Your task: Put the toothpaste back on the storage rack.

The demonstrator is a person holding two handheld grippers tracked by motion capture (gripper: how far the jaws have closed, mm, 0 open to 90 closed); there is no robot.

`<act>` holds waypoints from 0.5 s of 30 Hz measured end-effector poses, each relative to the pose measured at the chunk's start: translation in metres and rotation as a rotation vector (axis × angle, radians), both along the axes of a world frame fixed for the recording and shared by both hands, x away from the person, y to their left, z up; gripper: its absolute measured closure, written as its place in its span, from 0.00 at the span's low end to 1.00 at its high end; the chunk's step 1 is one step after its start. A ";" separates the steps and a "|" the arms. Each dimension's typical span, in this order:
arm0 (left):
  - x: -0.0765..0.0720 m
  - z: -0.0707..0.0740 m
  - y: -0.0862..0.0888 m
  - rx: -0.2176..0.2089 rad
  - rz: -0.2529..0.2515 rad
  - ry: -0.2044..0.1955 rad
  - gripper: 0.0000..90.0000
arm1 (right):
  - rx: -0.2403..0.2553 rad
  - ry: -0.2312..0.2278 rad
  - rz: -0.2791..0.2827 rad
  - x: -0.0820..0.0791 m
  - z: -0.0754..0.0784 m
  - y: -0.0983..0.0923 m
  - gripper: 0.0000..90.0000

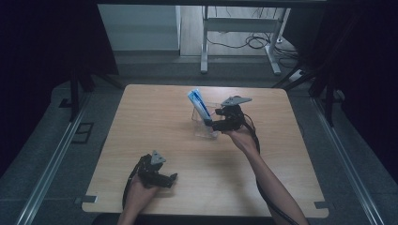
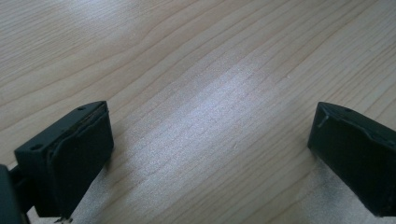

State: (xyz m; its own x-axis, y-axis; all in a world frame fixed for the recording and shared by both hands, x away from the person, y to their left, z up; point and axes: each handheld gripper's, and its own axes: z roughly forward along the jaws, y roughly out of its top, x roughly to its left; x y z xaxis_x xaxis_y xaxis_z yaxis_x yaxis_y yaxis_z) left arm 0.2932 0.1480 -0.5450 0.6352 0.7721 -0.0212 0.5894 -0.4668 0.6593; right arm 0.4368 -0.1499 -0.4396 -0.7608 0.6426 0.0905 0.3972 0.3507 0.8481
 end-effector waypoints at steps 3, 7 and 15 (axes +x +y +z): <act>0.000 0.000 0.000 0.000 0.000 0.000 0.00 | -0.006 0.002 0.014 -0.003 -0.001 -0.001 0.24; 0.000 0.000 0.000 -0.001 0.000 0.000 0.00 | -0.035 -0.004 0.024 -0.006 -0.001 -0.001 0.17; 0.000 0.000 0.000 -0.001 0.000 0.000 0.00 | -0.044 -0.005 0.033 -0.014 0.002 -0.004 0.10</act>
